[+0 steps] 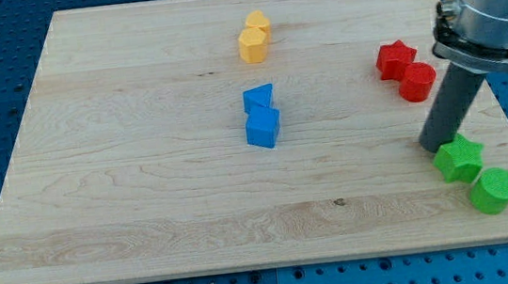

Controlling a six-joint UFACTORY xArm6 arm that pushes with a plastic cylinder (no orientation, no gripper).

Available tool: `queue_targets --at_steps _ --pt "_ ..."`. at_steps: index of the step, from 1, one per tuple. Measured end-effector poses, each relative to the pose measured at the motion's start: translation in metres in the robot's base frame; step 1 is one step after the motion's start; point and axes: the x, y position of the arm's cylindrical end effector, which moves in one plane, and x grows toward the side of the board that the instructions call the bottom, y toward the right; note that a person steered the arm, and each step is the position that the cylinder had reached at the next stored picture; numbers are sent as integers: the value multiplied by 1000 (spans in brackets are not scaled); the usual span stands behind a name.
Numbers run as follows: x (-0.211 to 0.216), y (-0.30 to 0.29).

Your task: Slide the blue triangle slightly left

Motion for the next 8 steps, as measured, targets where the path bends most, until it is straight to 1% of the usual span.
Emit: queue_targets --at_steps 1,2,3,4,5,6,8 --pt "5 20" --pt "4 22" --pt "-16 -6" --pt "-47 -54" --pt "-53 -59" --pt "-40 -66" --pt "0 -74"
